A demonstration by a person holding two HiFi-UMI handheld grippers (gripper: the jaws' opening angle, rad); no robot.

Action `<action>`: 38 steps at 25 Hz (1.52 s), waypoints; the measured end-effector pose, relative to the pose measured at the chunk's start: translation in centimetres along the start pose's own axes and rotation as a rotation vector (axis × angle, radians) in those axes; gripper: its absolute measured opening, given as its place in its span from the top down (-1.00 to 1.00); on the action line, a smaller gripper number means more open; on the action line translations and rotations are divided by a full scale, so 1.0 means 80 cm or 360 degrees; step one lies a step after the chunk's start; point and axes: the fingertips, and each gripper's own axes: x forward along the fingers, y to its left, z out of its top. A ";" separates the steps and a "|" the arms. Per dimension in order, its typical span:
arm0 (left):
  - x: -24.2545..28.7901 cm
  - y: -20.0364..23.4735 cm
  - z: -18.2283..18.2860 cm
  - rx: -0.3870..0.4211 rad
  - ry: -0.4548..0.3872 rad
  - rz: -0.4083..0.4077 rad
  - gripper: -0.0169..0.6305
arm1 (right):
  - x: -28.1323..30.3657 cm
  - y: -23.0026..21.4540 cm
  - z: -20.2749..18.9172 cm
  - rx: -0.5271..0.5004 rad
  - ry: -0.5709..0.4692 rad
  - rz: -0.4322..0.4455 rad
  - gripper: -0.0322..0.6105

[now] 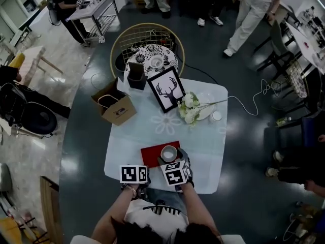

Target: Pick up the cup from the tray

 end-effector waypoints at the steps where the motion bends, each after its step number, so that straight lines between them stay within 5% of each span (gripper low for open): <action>1: 0.001 -0.001 0.001 -0.0002 0.0000 -0.0005 0.95 | 0.001 0.000 0.000 0.0004 0.0005 0.0001 -0.32; 9: 0.006 -0.011 0.005 0.0001 -0.0011 -0.0041 0.95 | -0.022 -0.007 0.005 0.0055 -0.0024 0.0017 -0.32; 28: 0.022 -0.061 0.004 0.0180 -0.0004 -0.0132 0.95 | -0.103 -0.126 -0.061 0.0377 -0.0066 -0.0376 -0.32; 38: 0.029 -0.070 0.011 0.0254 -0.0014 -0.0136 0.95 | -0.106 -0.151 -0.105 0.0484 -0.0015 -0.0453 -0.32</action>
